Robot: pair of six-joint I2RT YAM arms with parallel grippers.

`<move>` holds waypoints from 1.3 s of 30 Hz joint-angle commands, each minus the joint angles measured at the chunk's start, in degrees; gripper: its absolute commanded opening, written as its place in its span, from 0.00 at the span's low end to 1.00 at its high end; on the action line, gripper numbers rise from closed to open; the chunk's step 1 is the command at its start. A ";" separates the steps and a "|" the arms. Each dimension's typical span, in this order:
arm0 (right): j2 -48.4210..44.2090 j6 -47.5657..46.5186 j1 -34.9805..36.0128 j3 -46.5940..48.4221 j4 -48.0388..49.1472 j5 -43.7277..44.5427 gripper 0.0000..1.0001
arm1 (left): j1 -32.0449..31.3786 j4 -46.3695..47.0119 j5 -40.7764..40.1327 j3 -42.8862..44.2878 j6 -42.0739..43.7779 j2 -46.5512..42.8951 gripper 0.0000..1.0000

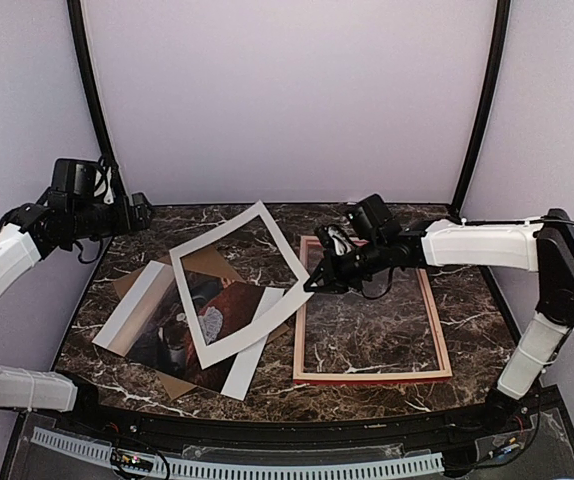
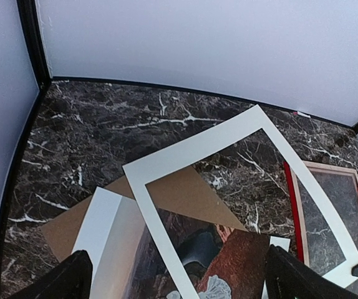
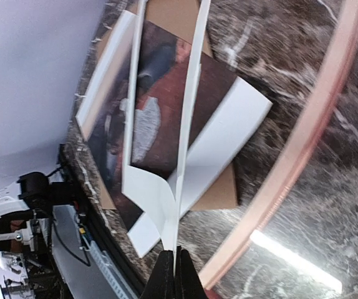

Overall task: Put the photo into the frame
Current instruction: Pass from the right arm to the left

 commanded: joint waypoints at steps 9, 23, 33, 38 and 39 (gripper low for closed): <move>-3.12 -0.51 -0.71 -6.91 -3.75 16.22 0.00 | -6.07 9.56 4.19 -10.76 -5.21 -0.07 0.99; -18.43 3.88 -5.15 -18.28 -11.69 24.10 0.00 | -12.87 15.11 2.67 -13.10 -6.52 5.69 0.98; -31.74 3.70 -14.26 -27.22 -24.96 27.55 0.00 | -14.40 16.24 1.71 -13.01 -5.22 7.99 0.98; -34.89 3.53 -16.31 -27.74 -31.02 28.72 0.00 | -14.54 17.05 2.34 -12.61 -4.88 8.47 0.98; -35.31 3.70 -16.44 -27.41 -32.14 29.39 0.00 | -14.61 17.29 2.50 -12.47 -4.87 8.71 0.98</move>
